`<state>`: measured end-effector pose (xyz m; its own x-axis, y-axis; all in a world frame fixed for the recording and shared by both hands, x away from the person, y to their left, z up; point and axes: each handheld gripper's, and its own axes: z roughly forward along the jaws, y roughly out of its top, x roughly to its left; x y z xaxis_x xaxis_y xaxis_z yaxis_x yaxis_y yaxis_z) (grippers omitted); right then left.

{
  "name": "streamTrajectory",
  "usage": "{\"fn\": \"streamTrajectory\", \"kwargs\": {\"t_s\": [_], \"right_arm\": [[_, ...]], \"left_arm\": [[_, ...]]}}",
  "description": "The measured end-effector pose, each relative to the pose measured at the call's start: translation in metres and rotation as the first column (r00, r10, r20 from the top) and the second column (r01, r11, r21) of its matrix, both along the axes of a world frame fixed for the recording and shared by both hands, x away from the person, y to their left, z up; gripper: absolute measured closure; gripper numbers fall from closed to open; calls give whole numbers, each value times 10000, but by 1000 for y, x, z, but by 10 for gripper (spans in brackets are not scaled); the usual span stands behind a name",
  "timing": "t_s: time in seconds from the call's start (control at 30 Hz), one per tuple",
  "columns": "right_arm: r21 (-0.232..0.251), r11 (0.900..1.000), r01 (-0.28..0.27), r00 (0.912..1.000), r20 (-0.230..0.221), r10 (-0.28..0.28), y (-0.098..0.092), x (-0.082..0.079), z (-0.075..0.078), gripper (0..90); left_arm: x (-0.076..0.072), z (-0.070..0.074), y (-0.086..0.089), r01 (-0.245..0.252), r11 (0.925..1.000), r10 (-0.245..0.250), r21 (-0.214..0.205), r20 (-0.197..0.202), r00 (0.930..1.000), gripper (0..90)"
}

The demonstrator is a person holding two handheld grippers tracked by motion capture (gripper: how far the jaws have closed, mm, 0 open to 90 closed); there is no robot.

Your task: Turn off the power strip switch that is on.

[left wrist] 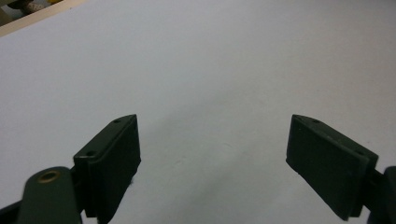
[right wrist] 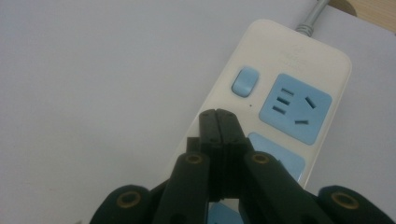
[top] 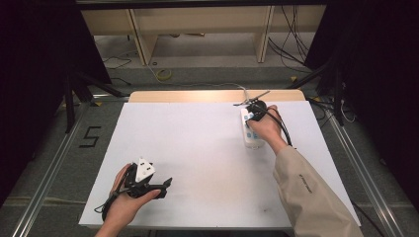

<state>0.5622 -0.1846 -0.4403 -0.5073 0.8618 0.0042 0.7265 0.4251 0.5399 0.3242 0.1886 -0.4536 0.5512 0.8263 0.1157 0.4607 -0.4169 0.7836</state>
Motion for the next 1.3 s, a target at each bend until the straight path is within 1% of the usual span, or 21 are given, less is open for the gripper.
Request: {"fn": "streamTrajectory", "kwargs": {"t_s": [0.17,0.3,0.4,0.5,0.63,0.9,1.0,1.07,1.3], "right_arm": [[61,10000,-17,10000,-49,17,1,1,-1,900],[-45,10000,-29,9999,-114,29,3,2,0,900],[65,10000,2,9998,-180,-1,3,2,-1,900],[64,10000,8,9997,-240,-7,3,2,0,900],[-72,10000,-16,9996,-280,14,5,3,0,900],[-552,9985,-29,9991,-420,6,10,3,2,900],[-575,9983,-36,9990,-447,10,11,3,2,900],[-509,9987,71,9987,-499,-96,11,4,2,900],[-601,9982,93,9980,-623,-131,12,5,3,900]], "left_arm": [[0,0,0,3,10000,-3,10,2,10000,172],[0,0,0,9,10000,-9,26,-4,10000,172],[0,0,0,6,10000,-6,63,26,10000,172],[0,1,0,31,10000,-32,67,32,10000,173],[0,1,0,21,10000,-22,56,35,10000,173],[-1,1,0,18,10000,-18,69,47,10000,173],[-1,1,0,20,10000,-20,70,54,10000,173],[-1,1,0,20,10000,-20,78,56,10000,174],[-1,1,0,14,10000,-14,79,64,10000,173]]}}
